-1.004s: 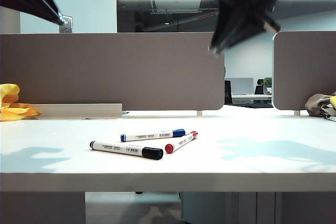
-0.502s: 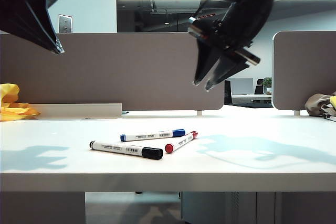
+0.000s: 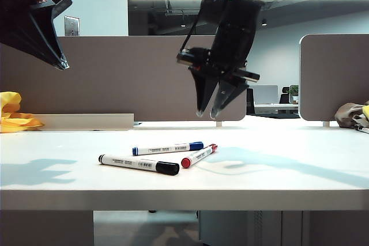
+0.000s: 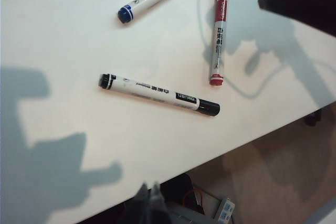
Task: Pick up the markers one by one and line them up horizontally in a straight line on the table.
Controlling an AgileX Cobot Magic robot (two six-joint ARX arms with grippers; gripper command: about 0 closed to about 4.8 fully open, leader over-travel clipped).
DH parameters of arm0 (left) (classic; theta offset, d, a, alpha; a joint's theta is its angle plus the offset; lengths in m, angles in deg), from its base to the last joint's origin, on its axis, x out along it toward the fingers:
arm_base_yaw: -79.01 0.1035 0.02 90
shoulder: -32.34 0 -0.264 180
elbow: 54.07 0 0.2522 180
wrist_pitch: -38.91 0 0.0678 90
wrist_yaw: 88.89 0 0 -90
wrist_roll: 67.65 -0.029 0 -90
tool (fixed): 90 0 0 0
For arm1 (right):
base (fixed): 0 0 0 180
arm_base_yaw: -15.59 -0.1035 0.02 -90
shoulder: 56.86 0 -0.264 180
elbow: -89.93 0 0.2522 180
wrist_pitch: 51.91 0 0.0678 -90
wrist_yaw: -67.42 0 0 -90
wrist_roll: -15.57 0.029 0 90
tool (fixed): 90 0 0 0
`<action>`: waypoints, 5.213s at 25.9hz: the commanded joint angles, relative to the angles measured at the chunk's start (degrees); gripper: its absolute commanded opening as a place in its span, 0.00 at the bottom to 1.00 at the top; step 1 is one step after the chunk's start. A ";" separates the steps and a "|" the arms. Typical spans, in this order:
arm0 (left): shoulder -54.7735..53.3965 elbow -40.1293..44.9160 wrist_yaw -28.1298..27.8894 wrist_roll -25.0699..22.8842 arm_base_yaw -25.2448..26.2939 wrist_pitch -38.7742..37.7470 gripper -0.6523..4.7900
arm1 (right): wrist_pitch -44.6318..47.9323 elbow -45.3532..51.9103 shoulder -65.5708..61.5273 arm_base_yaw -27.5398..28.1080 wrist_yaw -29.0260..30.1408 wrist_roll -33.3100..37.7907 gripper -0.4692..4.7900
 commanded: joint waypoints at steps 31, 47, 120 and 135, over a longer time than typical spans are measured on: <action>0.24 -0.46 -3.61 -4.17 0.02 -2.49 0.11 | -2.84 -3.02 -7.87 -3.30 -1.31 6.56 0.42; 0.24 -0.46 -3.61 -7.13 0.02 -4.15 0.11 | -2.23 -4.46 -8.57 -3.93 4.55 12.11 0.54; 0.24 -0.46 -3.58 -9.05 0.02 -6.12 0.11 | -16.41 -6.56 -11.78 -5.62 -24.70 -48.54 0.14; 0.24 -0.46 -3.58 -9.07 0.02 -6.27 0.11 | -13.55 -6.56 -11.78 -5.90 -25.44 -52.26 0.25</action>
